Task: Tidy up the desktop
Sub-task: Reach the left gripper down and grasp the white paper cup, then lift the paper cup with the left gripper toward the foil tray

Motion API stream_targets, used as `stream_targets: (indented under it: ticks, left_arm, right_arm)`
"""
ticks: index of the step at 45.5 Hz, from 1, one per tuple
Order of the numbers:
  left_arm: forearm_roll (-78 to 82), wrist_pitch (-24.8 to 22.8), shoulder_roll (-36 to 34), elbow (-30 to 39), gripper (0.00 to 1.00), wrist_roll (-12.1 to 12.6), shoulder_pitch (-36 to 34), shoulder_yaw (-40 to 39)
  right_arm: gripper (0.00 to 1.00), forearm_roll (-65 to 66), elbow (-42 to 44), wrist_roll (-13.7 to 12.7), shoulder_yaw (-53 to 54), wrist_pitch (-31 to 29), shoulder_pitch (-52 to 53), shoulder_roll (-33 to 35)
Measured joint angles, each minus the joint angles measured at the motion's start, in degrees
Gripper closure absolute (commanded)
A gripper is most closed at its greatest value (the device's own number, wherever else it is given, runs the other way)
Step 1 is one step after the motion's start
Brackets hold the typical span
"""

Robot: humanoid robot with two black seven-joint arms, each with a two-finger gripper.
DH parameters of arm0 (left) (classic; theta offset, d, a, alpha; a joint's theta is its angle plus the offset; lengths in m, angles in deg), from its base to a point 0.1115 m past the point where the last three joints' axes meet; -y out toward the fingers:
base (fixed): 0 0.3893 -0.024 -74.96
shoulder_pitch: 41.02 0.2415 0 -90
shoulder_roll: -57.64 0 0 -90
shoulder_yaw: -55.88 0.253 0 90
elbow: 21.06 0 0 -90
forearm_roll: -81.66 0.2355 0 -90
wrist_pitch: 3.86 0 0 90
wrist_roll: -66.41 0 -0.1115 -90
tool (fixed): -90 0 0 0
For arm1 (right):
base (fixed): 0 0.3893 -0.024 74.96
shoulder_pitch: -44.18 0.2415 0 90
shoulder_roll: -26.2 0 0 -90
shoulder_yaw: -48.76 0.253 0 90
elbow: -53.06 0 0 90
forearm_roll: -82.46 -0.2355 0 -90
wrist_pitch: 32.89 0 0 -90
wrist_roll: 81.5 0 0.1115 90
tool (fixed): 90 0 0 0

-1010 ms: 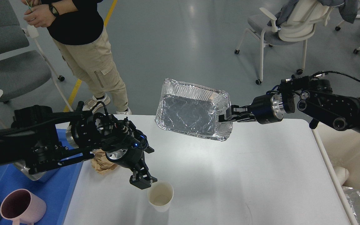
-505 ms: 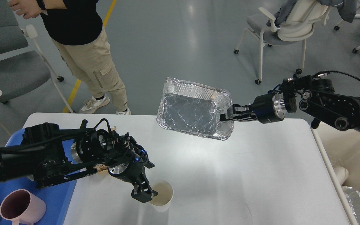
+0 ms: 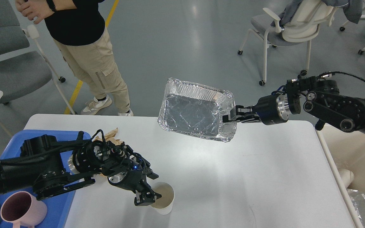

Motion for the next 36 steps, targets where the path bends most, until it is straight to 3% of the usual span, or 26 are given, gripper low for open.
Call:
stream_targets:
  ticks: [3,36]
  left_arm:
    - [0.11,0.02,-0.15,-0.34,1.00,-0.06,0.40,0.03]
    - [1.37,3.88,-3.04,-1.18,1.00,-1.29,1.77,-2.08]
  right_arm:
    - [1.00,-0.05,-0.06,0.00,0.06,0.05,0.00,0.01]
    - [1.00,0.01,0.25,0.00,0.06,0.30,-0.72,-0.20]
